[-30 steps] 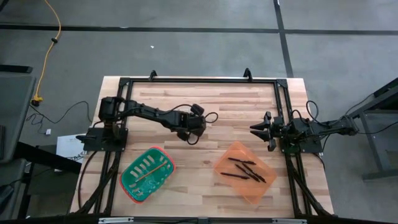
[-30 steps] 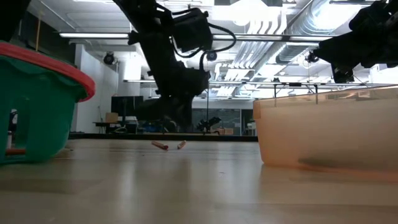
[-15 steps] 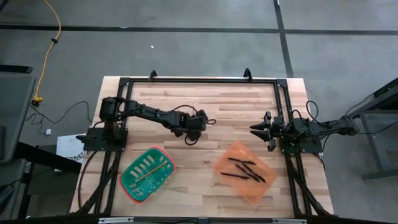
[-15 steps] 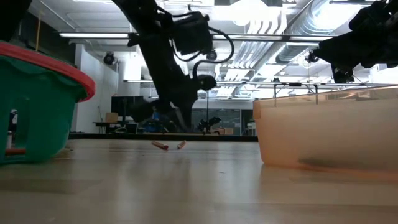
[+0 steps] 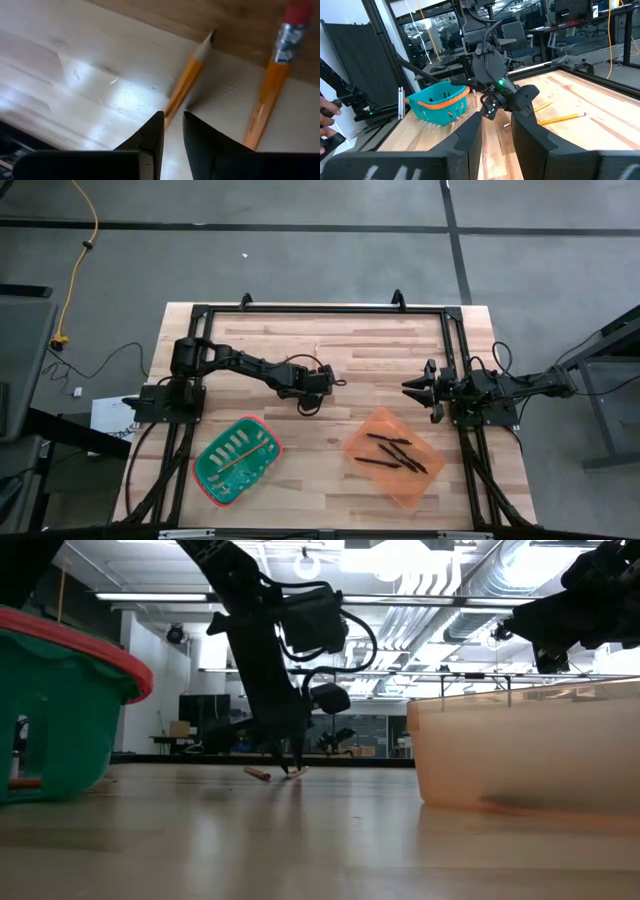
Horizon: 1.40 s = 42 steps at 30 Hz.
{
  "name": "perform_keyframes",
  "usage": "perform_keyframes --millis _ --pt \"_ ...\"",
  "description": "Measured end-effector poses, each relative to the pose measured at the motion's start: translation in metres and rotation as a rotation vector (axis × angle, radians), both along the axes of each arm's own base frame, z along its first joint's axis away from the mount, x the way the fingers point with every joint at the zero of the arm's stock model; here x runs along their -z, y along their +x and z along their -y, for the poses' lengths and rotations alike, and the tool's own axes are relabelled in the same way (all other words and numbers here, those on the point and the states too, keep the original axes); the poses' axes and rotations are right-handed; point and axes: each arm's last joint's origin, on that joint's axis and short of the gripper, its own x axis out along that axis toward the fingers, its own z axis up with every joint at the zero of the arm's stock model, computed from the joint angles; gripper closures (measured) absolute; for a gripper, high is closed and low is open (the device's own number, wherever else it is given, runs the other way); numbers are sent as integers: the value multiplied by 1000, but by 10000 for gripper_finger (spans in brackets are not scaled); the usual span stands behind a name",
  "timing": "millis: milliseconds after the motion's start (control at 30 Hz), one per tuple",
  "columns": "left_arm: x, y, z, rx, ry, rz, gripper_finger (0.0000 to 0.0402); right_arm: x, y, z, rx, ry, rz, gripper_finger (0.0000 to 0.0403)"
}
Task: Sort pens & pencils
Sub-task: Put the right yellow pencil into the blue bin
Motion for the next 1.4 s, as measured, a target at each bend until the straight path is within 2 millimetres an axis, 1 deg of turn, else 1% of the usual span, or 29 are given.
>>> perform_keyframes --millis 167,333,600,967,1033,1167,1233,1400 --pt "0 0 0 79 19 -47 341 0 0 0 0 0 0 306" --pt "0 0 0 193 43 -118 341 0 0 0 0 0 0 306" --pt "2 -2 2 266 -16 -162 341 0 0 0 0 0 0 306" --pt "7 -4 3 240 -49 -178 344 0 0 0 0 0 0 306" --pt "7 -4 3 230 -54 -173 353 0 0 0 0 0 0 306" --pt "8 -5 3 195 -65 -158 387 0 0 0 0 0 0 306" --pt "8 -5 3 194 -66 -156 394 0 0 0 0 0 0 306" --pt "8 -4 3 168 -74 -138 372 0 0 0 0 0 0 306"
